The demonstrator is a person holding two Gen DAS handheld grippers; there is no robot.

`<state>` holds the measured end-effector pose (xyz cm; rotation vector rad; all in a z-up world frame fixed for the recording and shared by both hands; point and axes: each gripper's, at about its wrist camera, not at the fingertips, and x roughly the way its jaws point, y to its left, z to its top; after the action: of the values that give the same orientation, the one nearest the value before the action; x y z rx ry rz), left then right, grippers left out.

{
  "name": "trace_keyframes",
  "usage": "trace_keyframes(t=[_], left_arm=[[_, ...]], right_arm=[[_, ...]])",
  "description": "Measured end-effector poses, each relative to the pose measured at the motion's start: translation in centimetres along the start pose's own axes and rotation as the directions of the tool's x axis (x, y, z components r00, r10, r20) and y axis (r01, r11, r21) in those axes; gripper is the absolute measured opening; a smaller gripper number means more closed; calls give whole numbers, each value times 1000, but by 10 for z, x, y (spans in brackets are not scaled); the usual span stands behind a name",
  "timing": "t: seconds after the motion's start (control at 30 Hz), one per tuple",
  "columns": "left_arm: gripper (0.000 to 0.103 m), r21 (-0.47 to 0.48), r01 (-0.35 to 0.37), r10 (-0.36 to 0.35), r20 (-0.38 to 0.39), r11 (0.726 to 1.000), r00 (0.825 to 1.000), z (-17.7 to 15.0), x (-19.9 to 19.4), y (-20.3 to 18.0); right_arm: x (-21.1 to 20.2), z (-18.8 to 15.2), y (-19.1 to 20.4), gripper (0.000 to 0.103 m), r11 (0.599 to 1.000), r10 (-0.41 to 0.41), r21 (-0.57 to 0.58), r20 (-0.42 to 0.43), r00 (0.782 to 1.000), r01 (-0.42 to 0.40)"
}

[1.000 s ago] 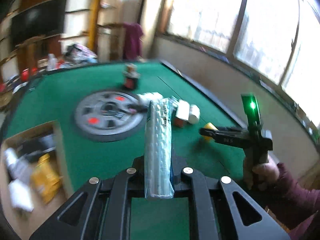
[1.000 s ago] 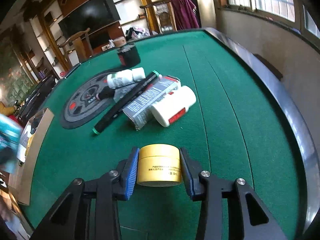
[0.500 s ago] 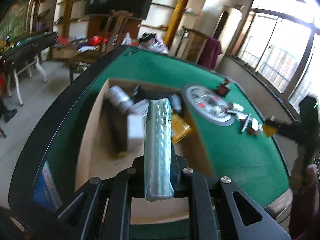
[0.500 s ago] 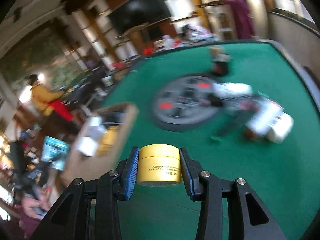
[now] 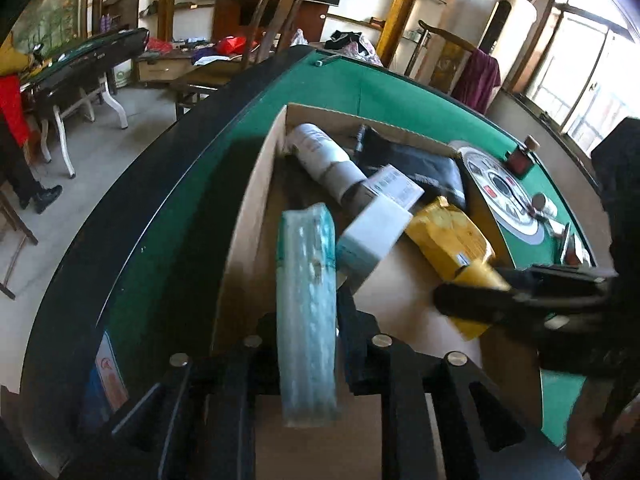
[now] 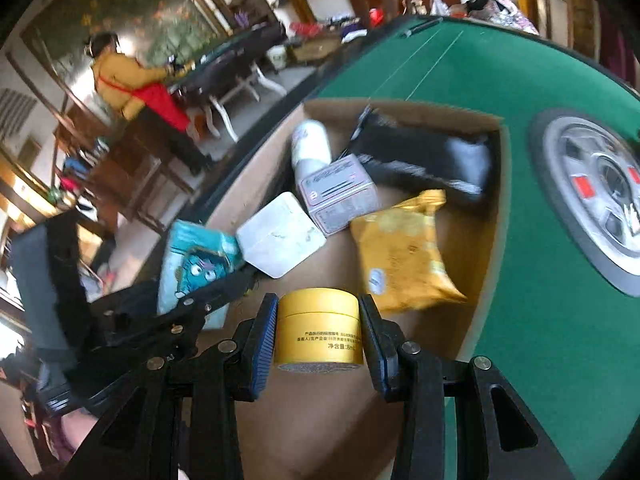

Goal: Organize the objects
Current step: 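Carry the tissue pack into the box with the left while the right carries the tape, then move both grippers back from the box to the items on the table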

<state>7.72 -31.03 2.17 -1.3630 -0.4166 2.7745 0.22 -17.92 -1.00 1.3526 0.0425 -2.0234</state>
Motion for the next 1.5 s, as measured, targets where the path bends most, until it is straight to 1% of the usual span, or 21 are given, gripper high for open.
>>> trace_keyframes(t=[0.13, 0.2, 0.27, 0.33, 0.4, 0.47, 0.5, 0.57, 0.67, 0.7, 0.77, 0.87, 0.93, 0.97, 1.03, 1.07, 1.1, 1.17, 1.2, 1.27, 1.5], left_arm=[[25, -8, 19, -19, 22, 1000, 1000, 3, 0, 0], [30, -18, 20, -19, 33, 1000, 999, 3, -1, 1], [36, -43, 21, -19, 42, 999, 999, 4, -5, 5], [49, -80, 74, -69, 60, 994, 996, 5, -12, 10], [67, -89, 116, -108, 85, 989, 991, 5, -21, 11], [77, -82, 79, -69, 119, 994, 991, 4, -32, 9], [79, -72, 71, -61, 139, 995, 988, 4, -38, 7], [80, -67, 79, -67, 160, 995, 985, 4, -47, 4], [82, -76, 110, -94, 190, 991, 977, 5, -60, 3], [85, -84, 120, -101, 203, 989, 974, 5, -64, 3], [87, -92, 122, -99, 224, 988, 970, 6, -72, 2], [88, -88, 130, -108, 226, 988, 968, 7, -77, -2], [88, -93, 171, -149, 205, 981, 967, 8, -75, -6], [88, -109, 212, -190, 184, 971, 964, 9, -72, -7], [88, -169, 302, -279, 149, 938, 949, 11, -65, -7], [88, -204, 354, -331, 142, 913, 933, 11, -62, -8], [88, -234, 406, -382, 144, 883, 913, 11, -60, -10], [89, -255, 468, -444, 148, 846, 884, 12, -59, -19], [90, -253, 485, -462, 146, 837, 875, 11, -58, -27], [90, -245, 500, -483, 129, 831, 866, 12, -55, -44], [91, -215, 507, -521, -9, 835, 853, 11, -26, -118]], right_arm=[[16, 10, 8, 44, 997, -67, -47, -2, 998, 67], [21, 14, 10, 44, 992, -103, -73, 3, 995, 103], [23, 16, 10, 44, 991, -108, -78, 5, 994, 108], [24, 18, 9, 44, 992, -107, -74, 5, 994, 107], [25, 21, 10, 44, 992, -102, -70, 9, 995, 103], [24, 21, 9, 44, 994, -94, -63, 11, 996, 94], [23, 20, 8, 45, 995, -86, -57, 11, 996, 86], [20, 20, 8, 55, 997, -63, -42, 16, 998, 63], [7, 18, 8, 66, 999, -25, -23, 44, 999, 26], [1, 17, 9, 68, 999, -26, -25, 60, 998, 27], [-16, 15, 12, 80, 998, -40, -38, 106, 994, 44], [-42, 8, 10, 91, 998, -38, -37, 170, 985, 45], [-59, 2, 4, 93, 998, -46, -27, 206, 977, 53], [-68, -1, 0, 93, 998, -57, -21, 226, 973, 63], [-82, -8, -8, 94, 996, -86, -7, 260, 962, 91], [-91, -14, -15, 94, 995, -100, 5, 276, 956, 103], [-98, -18, -21, 94, 994, -108, 18, 287, 952, 107], [-111, -27, -38, 95, 993, -118, 58, 301, 946, 106], [-116, -32, -47, 95, 991, -124, 78, 308, 943, 104], [-128, -44, -69, 95, 986, -143, 127, 318, 937, 108], [-166, -88, -154, 95, 940, -240, 312, 321, 916, 137]])
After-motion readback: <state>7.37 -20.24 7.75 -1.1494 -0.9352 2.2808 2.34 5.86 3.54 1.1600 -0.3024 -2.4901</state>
